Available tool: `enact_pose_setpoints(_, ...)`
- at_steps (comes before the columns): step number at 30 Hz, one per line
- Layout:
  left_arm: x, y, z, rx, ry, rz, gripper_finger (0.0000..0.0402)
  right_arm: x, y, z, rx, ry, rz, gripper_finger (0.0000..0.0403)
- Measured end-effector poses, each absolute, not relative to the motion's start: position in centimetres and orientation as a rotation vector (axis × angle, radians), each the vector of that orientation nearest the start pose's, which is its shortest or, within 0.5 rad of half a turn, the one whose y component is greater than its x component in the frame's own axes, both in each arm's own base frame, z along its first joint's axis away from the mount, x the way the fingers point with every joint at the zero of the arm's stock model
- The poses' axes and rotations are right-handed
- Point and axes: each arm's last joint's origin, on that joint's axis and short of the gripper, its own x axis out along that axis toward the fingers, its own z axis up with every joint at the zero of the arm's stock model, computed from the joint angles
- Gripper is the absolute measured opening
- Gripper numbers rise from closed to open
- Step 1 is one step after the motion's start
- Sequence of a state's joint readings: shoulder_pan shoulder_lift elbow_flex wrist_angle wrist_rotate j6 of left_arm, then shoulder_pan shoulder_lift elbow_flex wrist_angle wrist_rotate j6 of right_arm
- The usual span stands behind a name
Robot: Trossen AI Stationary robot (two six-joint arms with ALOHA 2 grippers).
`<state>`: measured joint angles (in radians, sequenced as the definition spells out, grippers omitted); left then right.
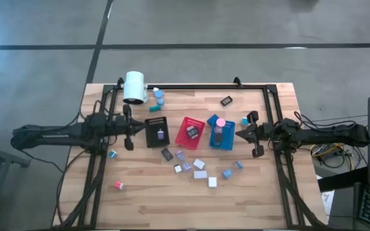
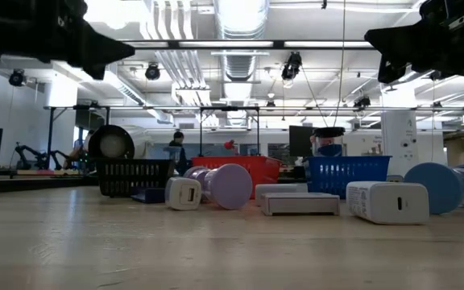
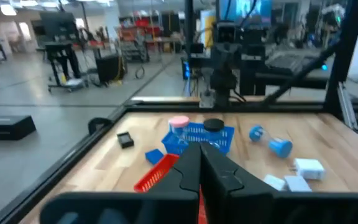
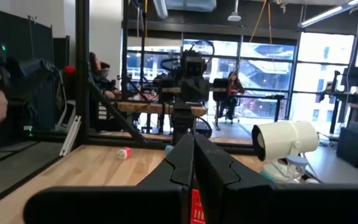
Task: Pick & Place Office items
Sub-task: Put the bottom white charger adapter into the black bin
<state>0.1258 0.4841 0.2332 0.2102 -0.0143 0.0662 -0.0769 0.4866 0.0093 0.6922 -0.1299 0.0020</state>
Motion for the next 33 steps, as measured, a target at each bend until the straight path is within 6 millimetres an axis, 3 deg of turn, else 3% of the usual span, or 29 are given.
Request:
enact_pose_setpoints(17,10.6,1.4,17.3,0.122,-0.052,0.149,0.0002,12.7,-1.0,18.2,0.046,-0.147,-0.051,0.0008)
enact_pose_setpoints(33,10.2,1.2,16.8,0.135,-0.017,0.068,0.0006,12.7,-1.1,18.1,0.01,-0.137,-0.044,0.0008)
